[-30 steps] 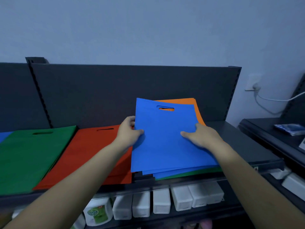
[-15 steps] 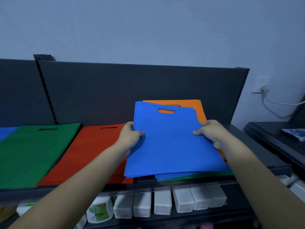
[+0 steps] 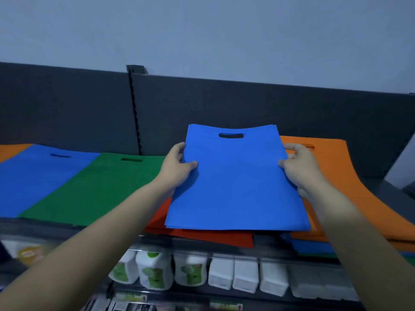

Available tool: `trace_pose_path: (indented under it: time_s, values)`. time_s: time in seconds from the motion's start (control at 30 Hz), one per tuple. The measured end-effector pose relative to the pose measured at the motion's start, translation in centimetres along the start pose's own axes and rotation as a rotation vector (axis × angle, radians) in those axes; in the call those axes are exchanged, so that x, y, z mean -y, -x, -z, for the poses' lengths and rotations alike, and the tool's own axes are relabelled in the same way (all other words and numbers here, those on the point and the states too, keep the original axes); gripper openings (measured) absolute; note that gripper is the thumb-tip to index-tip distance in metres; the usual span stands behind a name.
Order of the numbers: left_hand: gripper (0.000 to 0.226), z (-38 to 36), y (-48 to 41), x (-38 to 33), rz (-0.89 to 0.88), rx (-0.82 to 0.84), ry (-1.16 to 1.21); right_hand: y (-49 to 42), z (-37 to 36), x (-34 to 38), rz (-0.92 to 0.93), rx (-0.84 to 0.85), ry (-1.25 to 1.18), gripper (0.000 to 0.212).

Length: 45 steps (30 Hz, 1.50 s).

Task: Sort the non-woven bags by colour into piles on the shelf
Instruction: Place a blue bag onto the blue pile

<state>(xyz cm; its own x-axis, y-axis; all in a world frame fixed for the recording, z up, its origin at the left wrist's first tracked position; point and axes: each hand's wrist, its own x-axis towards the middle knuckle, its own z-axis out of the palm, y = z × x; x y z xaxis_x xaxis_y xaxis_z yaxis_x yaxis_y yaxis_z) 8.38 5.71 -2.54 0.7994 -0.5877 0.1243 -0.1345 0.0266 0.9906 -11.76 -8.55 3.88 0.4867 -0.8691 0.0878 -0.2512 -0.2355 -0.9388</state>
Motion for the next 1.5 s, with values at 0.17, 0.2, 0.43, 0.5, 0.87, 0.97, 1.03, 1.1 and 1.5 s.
trace_pose_path:
  time_s: [0.17, 0.2, 0.43, 0.5, 0.87, 0.97, 1.03, 1.1, 1.5]
  values:
    - [0.056, 11.3, -1.1, 1.3, 0.010, -0.037, 0.006, 2.9, -10.1, 3.2, 0.038, 0.036, -0.018, 0.038]
    - [0.056, 14.1, -1.2, 1.6, 0.020, -0.044, 0.009, 3.7, -12.6, 3.8, 0.032, 0.039, -0.025, 0.037]
    - [0.054, 32.6, -2.8, 3.0, 0.100, -0.042, -0.077, 8.0, -30.1, 7.5, -0.087, 0.097, -0.150, 0.027]
    - [0.053, 36.8, -3.6, 3.1, 0.120, -0.037, -0.111, 8.8, -33.9, 8.3, -0.123, 0.129, -0.180, 0.024]
    - [0.060, 49.4, -9.5, 6.2, 0.163, -0.027, -0.457, 7.1, -46.2, 9.9, -0.176, 0.473, -0.003, 0.048]
    - [0.063, 51.3, -10.8, 7.1, 0.178, -0.019, -0.620, 5.6, -49.2, 9.9, -0.178, 0.532, 0.061, 0.054]
    - [0.068, 52.3, -11.5, 7.6, 0.179, 0.016, -0.758, 4.9, -51.2, 9.4, -0.174, 0.542, 0.163, 0.048]
    - [0.075, 53.1, -12.0, 8.1, 0.204, 0.056, -0.874, 4.4, -53.0, 8.7, -0.135, 0.518, 0.308, 0.048]
    - [0.090, 53.7, -13.4, 9.6, 0.006, 0.157, -1.386, 6.5, -54.0, 9.6, 0.146, 0.278, 1.090, 0.048]
